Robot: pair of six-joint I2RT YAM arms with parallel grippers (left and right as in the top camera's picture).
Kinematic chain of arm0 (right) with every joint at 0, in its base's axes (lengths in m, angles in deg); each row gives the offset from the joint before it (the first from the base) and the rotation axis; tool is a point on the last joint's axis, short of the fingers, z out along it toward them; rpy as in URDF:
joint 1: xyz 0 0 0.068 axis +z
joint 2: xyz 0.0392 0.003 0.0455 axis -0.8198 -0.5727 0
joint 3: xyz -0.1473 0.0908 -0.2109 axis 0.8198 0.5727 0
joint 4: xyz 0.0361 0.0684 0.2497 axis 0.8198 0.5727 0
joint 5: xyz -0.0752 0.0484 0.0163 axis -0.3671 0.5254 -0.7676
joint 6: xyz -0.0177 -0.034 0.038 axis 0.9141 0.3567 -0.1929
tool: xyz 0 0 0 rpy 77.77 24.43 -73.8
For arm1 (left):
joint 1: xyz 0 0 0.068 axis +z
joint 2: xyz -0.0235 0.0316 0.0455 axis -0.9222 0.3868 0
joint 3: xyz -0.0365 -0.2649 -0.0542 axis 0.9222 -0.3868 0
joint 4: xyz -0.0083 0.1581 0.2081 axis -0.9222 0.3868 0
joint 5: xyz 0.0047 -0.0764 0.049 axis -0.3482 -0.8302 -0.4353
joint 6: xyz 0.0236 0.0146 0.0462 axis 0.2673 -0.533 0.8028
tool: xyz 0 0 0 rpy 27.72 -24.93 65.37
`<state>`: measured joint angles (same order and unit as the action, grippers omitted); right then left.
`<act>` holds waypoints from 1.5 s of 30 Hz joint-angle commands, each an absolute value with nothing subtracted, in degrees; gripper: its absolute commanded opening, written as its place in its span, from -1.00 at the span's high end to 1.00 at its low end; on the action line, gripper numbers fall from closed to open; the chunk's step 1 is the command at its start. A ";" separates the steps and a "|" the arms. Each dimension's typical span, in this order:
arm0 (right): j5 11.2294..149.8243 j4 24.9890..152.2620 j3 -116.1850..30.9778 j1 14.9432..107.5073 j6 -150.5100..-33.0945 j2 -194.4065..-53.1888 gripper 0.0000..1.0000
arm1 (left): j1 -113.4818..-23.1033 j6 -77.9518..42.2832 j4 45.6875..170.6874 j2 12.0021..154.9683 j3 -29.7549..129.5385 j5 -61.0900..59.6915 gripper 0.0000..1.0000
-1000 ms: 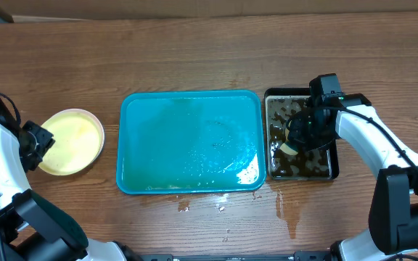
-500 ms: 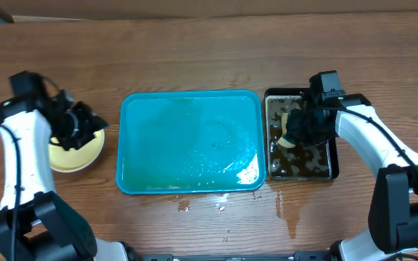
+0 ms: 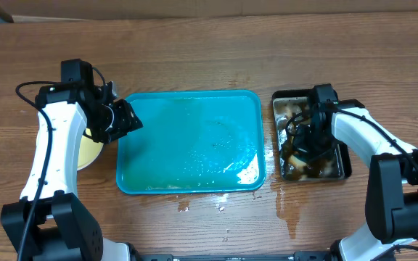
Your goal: Clean dirty plates on tray and stack at the side
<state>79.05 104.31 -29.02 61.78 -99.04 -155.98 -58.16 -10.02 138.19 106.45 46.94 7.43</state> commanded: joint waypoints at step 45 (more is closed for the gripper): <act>66.53 109.27 -34.72 70.44 -95.45 -151.13 0.92 | -58.45 -8.36 138.47 105.16 47.09 9.51 0.03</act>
<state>70.66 110.17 -34.07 70.22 -95.85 -152.33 -58.18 -9.82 138.32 106.45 46.94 9.14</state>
